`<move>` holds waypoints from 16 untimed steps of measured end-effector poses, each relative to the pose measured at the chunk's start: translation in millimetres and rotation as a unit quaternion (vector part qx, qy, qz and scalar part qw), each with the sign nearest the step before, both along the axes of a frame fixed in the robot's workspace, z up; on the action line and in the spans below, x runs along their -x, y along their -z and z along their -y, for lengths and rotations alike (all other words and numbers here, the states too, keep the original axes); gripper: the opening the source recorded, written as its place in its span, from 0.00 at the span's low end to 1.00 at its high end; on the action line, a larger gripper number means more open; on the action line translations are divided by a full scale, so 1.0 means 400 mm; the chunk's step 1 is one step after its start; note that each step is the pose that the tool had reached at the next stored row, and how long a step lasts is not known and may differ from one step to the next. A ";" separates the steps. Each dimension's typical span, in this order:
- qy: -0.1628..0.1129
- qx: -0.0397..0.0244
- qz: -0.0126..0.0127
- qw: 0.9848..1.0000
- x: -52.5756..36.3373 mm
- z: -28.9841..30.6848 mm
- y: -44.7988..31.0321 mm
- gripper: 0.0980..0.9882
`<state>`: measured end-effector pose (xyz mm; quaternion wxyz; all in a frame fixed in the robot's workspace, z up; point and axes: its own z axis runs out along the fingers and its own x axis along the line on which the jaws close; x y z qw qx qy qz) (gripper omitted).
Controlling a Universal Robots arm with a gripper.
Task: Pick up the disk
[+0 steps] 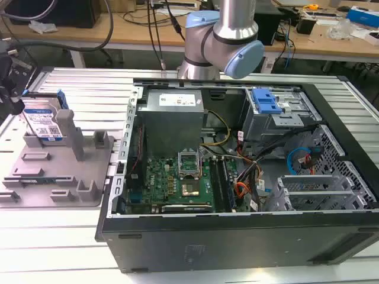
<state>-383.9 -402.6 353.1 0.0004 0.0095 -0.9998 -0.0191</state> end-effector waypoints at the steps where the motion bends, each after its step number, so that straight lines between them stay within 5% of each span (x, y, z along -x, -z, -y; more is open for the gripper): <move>1: 0.000 0.000 0.000 1.000 0.000 0.000 0.000 0.01; 14: -0.001 0.000 0.000 1.000 0.000 0.000 0.000 0.01; 16: -0.055 0.000 0.000 0.998 0.000 0.000 0.000 0.01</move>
